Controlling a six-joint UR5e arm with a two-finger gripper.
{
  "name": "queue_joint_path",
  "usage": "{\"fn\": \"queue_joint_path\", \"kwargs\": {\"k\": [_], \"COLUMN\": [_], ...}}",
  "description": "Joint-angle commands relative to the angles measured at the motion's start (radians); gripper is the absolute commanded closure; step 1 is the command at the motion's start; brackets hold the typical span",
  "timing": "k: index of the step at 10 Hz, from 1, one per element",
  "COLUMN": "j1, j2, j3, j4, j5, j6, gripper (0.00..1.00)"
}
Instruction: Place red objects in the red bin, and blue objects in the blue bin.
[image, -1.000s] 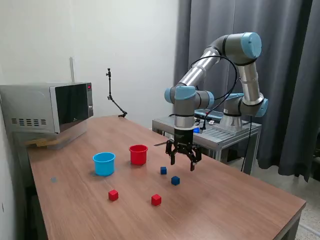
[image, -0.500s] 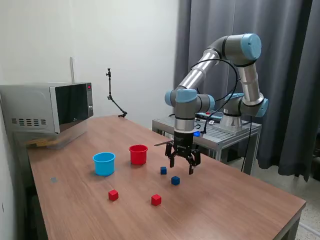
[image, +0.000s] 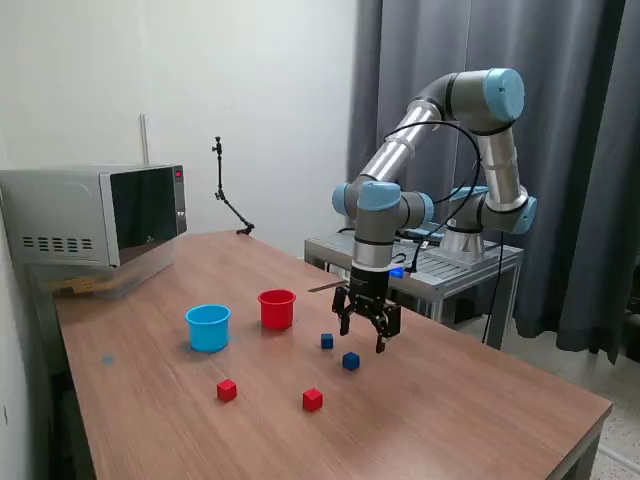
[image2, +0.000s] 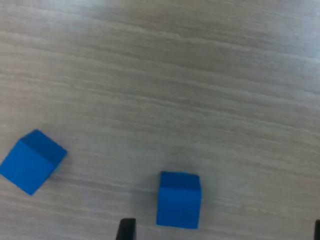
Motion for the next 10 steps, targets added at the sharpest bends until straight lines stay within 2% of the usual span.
{"fn": "queue_joint_path", "kwargs": {"k": [1, 10], "j1": [0.001, -0.033], "j2": [0.011, 0.075], "j3": [0.001, 0.000], "j4": [-0.004, -0.071], "j5": [-0.008, 0.000], "j6": [0.014, 0.029], "gripper": [0.00, 0.00]}}
